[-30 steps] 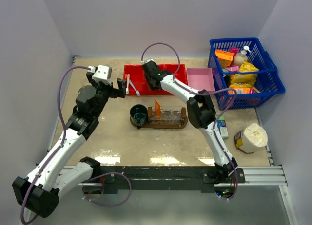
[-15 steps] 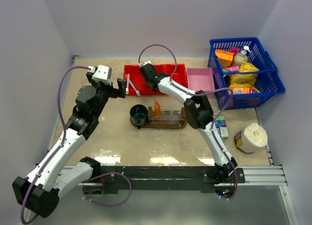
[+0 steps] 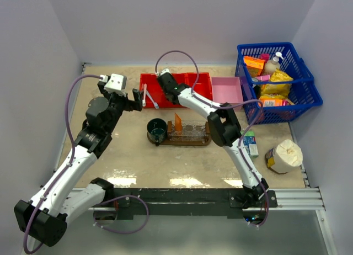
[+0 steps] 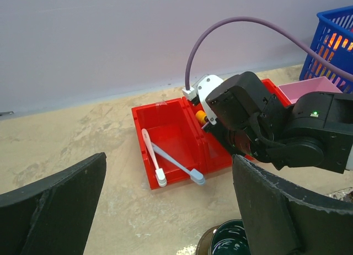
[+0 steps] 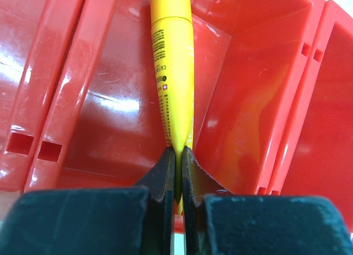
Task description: Prepare toiletry sets of a toothbrush and toothpaste on the tray
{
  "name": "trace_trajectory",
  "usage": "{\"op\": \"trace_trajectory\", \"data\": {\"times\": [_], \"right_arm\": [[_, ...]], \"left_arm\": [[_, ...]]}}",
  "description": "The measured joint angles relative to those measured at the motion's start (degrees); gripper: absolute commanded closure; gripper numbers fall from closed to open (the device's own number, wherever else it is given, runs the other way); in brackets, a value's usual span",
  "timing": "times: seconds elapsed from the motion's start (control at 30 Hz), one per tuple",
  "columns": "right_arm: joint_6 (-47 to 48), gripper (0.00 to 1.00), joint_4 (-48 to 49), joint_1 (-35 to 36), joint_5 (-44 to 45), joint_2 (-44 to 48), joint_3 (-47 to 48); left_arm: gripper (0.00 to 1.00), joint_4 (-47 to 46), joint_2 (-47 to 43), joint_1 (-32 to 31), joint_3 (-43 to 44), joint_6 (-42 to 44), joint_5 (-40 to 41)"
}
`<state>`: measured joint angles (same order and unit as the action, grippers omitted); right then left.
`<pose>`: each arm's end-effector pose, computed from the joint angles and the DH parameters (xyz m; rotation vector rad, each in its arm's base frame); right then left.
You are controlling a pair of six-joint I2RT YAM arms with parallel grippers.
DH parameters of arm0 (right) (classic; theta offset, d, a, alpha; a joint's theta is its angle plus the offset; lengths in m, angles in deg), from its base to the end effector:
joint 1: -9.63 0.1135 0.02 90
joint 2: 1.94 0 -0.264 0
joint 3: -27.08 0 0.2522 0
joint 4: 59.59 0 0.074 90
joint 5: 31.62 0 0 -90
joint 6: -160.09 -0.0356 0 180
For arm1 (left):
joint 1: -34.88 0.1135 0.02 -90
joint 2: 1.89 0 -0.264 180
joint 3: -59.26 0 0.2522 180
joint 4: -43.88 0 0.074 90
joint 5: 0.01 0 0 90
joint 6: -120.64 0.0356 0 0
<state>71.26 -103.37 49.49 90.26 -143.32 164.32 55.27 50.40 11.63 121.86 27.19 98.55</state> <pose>0.4324 0.3366 0.1827 -0.5593 2.2029 -0.3209 0.2004 -0.0803 0.3654 0.1584 1.5869 -0.2446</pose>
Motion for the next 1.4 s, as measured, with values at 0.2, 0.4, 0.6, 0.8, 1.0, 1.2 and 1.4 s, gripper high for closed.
{"op": "trace_trajectory", "data": {"times": [0.2, 0.4, 0.6, 0.8, 1.0, 1.2, 1.4], "right_arm": [[-0.13, 1.0, 0.57, -0.02, -1.64, 0.07, 0.0], [-1.2, 1.0, 0.39, -0.17, -4.48, 2.29, -0.85], [-1.6, 1.0, 0.22, -0.42, -5.09, 7.87, -2.29], [-1.62, 1.0, 0.83, -0.87, -6.27, 15.89, -6.49], [-1.9, 1.0, 1.29, -1.03, -9.88, 24.87, -12.85], [-2.32, 1.0, 0.28, -1.03, -14.84, 34.6, -14.58], [-2.49, 1.0, -5.09, -0.66, -20.24, 44.13, -13.77]], "left_arm": [[0.0, -0.04, 0.0, 0.0, 0.0, 0.0, 0.0], [0.0, -0.07, 0.24, 0.0, 0.0, 0.04, 0.26], [0.0, -0.09, 0.52, 0.0, 0.0, 0.09, 0.48], [0.0, -0.11, 0.61, 0.0, 0.0, 0.46, 0.63], [0.0, -0.11, 2.38, 0.02, 0.0, 2.19, -0.74], [0.0, -0.07, 3.52, 0.02, 0.0, 4.48, -5.66], [0.02, -0.28, 2.67, -0.17, 0.0, 6.86, -17.94]]}}
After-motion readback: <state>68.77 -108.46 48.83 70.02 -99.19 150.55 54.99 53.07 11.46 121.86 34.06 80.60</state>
